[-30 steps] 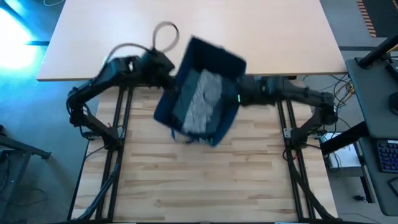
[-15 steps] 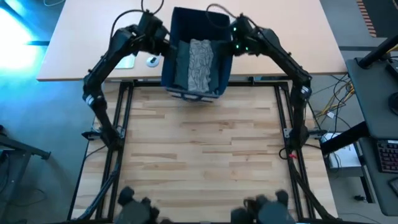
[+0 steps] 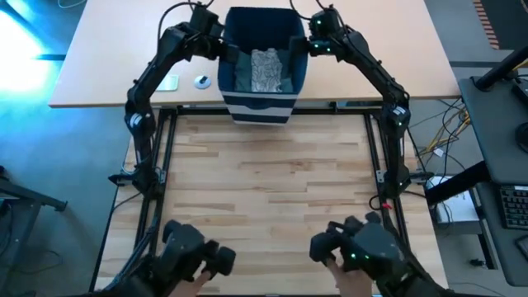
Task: Fold Laundry from Bin
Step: Move the blue laundry basket out of the table, then return to Home Position
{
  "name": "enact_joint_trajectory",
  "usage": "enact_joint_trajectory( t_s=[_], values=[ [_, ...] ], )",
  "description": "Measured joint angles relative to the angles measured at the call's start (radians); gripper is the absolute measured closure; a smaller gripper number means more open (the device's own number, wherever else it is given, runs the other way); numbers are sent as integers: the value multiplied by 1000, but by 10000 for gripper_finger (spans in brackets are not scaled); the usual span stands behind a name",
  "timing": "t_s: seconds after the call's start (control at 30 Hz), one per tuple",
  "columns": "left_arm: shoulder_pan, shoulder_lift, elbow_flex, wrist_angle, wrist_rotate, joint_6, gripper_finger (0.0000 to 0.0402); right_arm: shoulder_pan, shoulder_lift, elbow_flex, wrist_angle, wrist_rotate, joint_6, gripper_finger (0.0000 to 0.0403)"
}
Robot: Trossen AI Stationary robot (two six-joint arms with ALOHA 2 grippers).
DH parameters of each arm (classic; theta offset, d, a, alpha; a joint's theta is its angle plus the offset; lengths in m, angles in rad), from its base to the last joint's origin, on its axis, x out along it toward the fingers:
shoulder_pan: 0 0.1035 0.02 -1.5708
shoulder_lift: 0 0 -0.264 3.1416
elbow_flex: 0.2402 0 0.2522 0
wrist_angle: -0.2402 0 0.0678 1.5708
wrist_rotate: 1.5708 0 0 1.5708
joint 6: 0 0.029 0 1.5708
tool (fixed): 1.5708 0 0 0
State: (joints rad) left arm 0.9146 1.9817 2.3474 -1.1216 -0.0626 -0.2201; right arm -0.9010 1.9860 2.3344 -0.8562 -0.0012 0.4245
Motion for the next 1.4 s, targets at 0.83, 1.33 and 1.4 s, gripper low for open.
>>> enact_joint_trajectory(
  t_s=[0.83,1.33,1.4],
  values=[
    [-705,-744,-487,327,106,126,180,844,-728,-632,270,51,-383,278],
    [-1070,-941,-1024,499,91,31,180,1148,-840,-769,205,33,-320,325],
    [-1070,-973,-1107,636,122,108,180,1122,-858,-818,246,-39,-348,326]
  ],
)
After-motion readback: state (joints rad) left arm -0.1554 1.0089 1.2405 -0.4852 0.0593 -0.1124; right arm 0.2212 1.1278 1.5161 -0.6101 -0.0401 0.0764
